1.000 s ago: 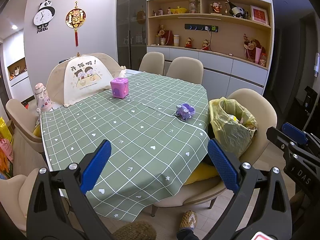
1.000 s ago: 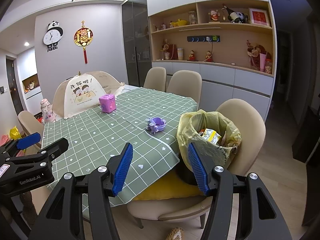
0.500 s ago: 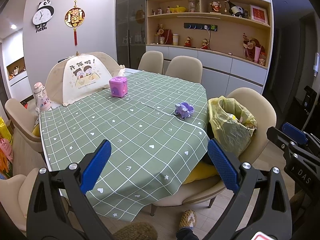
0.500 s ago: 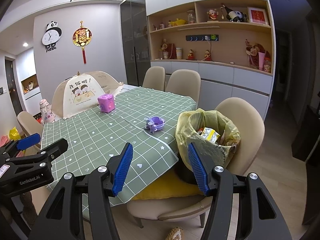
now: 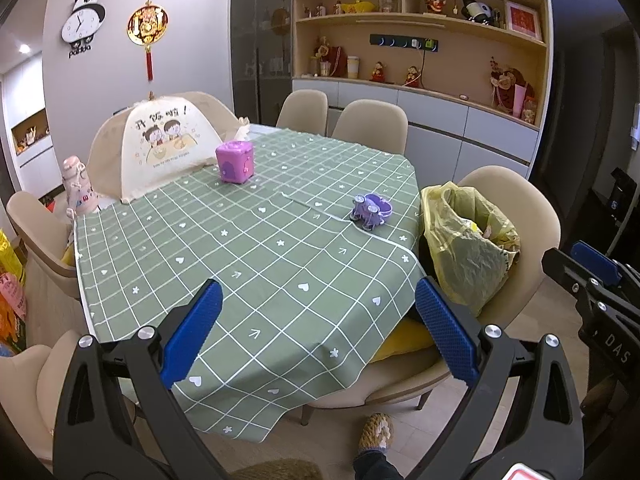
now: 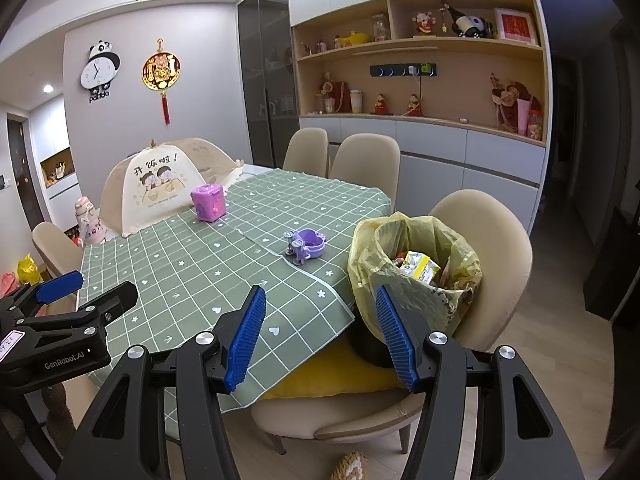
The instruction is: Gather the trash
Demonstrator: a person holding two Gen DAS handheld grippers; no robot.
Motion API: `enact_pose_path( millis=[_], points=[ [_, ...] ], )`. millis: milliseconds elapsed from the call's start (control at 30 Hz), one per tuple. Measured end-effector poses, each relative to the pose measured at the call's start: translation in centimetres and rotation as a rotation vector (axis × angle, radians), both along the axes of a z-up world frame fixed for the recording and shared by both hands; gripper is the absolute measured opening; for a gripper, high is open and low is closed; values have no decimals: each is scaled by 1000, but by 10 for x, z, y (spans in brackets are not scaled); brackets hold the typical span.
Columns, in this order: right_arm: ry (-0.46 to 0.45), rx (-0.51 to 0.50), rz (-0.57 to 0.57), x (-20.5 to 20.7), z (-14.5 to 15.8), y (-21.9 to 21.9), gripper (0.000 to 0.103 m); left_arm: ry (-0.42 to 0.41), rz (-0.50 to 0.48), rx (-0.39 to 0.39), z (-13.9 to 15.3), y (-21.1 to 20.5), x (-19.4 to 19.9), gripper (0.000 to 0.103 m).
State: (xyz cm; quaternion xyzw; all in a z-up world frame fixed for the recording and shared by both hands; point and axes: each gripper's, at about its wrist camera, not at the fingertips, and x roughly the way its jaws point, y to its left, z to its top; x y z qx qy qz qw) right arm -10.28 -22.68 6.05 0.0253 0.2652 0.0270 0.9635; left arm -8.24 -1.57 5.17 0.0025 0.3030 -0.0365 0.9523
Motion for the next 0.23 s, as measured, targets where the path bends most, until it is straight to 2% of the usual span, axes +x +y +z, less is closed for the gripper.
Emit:
enact_pose_path(
  millis=[133,233],
  points=[
    [40,-6,21,27,-10,2,54,65,47,-11,-17,9,28,92],
    [85,-28,64,62,-22,10,54,96,90,-2,-34,19,57,92]
  ],
)
